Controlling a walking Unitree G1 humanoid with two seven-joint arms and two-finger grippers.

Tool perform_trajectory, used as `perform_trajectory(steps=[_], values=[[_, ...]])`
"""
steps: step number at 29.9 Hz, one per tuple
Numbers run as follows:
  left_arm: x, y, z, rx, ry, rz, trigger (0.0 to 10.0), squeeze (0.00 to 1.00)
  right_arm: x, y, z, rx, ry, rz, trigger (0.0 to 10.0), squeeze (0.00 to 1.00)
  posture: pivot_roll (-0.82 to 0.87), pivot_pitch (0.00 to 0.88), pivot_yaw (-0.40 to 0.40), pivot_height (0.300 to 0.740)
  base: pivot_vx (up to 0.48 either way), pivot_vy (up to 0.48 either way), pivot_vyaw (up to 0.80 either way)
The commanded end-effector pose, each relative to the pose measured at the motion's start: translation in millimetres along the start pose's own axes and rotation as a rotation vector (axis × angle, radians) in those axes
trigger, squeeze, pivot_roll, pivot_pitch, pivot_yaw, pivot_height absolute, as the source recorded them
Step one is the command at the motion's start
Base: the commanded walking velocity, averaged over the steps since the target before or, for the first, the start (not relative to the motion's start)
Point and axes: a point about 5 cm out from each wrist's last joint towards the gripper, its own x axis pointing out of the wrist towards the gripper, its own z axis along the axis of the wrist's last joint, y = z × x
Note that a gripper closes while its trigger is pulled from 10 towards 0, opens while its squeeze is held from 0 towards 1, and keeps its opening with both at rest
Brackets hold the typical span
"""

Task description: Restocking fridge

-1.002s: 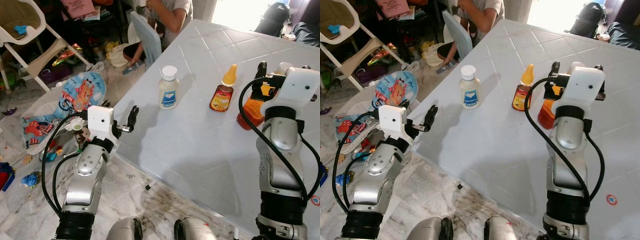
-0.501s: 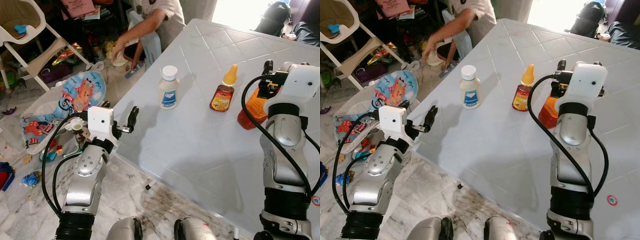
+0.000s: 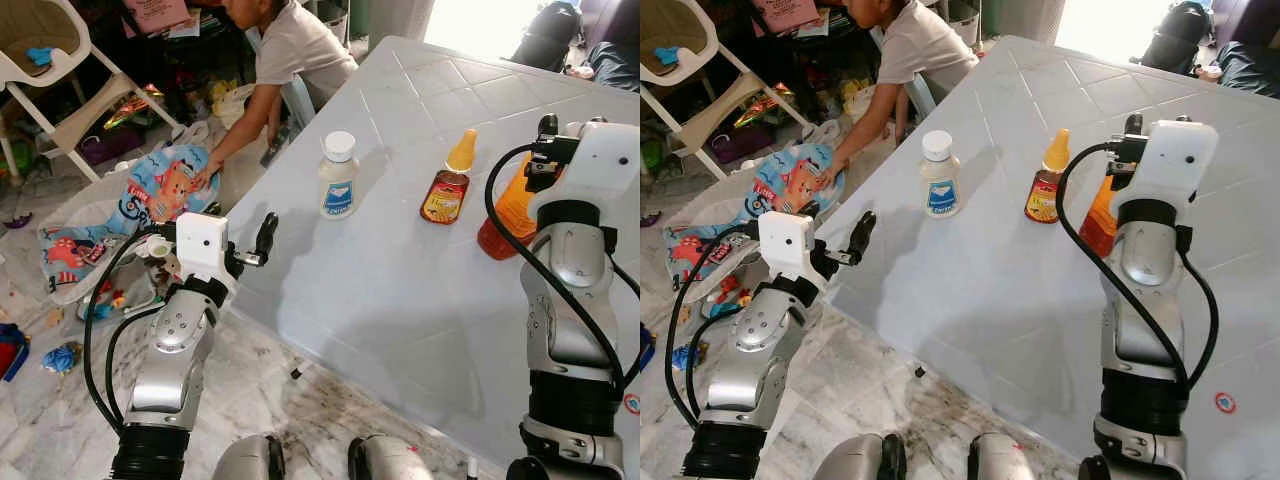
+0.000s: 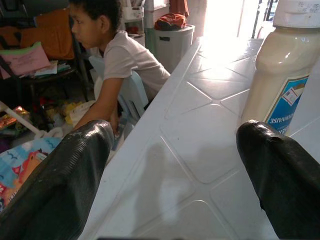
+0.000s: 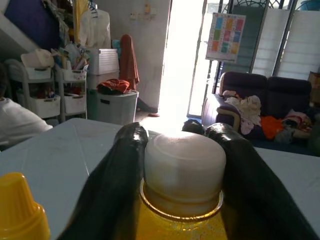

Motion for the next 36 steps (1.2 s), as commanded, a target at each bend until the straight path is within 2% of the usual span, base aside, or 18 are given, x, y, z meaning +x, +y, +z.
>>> perform_trajectory(steps=[1, 10, 12, 13, 15, 22, 26, 28, 32, 33, 36], values=[[-2.4, 1.0, -5, 0.008, 0.030, -0.003, 10.0, 0.00, -1.1, 0.2, -4, 0.007, 0.033, 0.003, 0.0, 0.00, -0.10, 0.114, 0.060, 0.740, 0.000, 0.000, 0.00], [-2.5, 1.1, -6, 0.015, 0.041, -0.003, 10.0, 0.00, -2.3, 8.1, -3, 0.046, 0.046, 0.041, 0.0, 0.00, -0.11, 0.113, 0.059, 0.740, 0.000, 0.000, 0.00], [-4.1, 1.5, -8, 0.018, 0.051, -0.001, 10.0, 0.00, -5.2, 15.4, -4, 0.075, 0.061, 0.093, 0.0, 0.00, -0.10, 0.112, 0.054, 0.740, 0.000, 0.000, 0.00], [-5.2, 2.3, -9, 0.018, 0.062, 0.005, 10.0, 0.00, -7.3, 19.8, -6, 0.089, 0.089, 0.118, 9.7, 0.00, -0.10, 0.111, 0.052, 0.740, 0.000, 0.000, 0.00], [-6.9, 2.7, -12, 0.017, 0.078, 0.014, 10.0, 0.00, -10.6, 25.1, -11, 0.119, 0.132, 0.151, 10.0, 0.00, -0.09, 0.105, 0.048, 0.740, 0.000, 0.000, 0.00], [-8.1, 0.1, -16, 0.007, 0.099, 0.026, 10.0, 0.00, -17.0, 42.7, -17, 0.152, 0.194, 0.232, 10.0, 0.00, -0.09, 0.075, 0.040, 0.740, 0.000, 0.000, 0.00], [-5.9, -1.2, -15, 0.004, 0.097, 0.027, 10.0, 0.00, -13.1, 51.5, -13, 0.155, 0.182, 0.255, 10.0, 0.00, -0.09, 0.064, 0.035, 0.740, 0.000, 0.000, 0.00], [-3.0, -0.1, -14, 0.012, 0.093, 0.039, 10.0, 0.00, -6.9, 57.0, -3, 0.177, 0.103, 0.302, 10.0, 0.00, -0.08, 0.062, 0.032, 0.740, 0.000, 0.000, 0.00], [-1.9, 1.2, -13, 0.012, 0.087, 0.052, 10.0, 0.00, -4.6, 58.8, 3, 0.117, 0.056, 0.344, 10.0, 0.00, -0.08, 0.063, 0.030, 0.740, 0.000, 0.000, 0.00], [-2.6, 0.9, -13, 0.012, 0.087, 0.052, 10.0, 0.00, -6.8, 59.5, 1, 0.178, 0.069, 0.370, 10.0, 0.00, -0.08, 0.063, 0.031, 0.740, 0.000, 0.000, 0.00], [-2.8, 0.5, -13, 0.011, 0.089, 0.051, 10.0, 0.00, -7.9, 58.4, -1, 0.201, 0.087, 0.364, 10.0, 0.00, -0.08, 0.071, 0.034, 0.740, 0.000, 0.000, 0.00]])
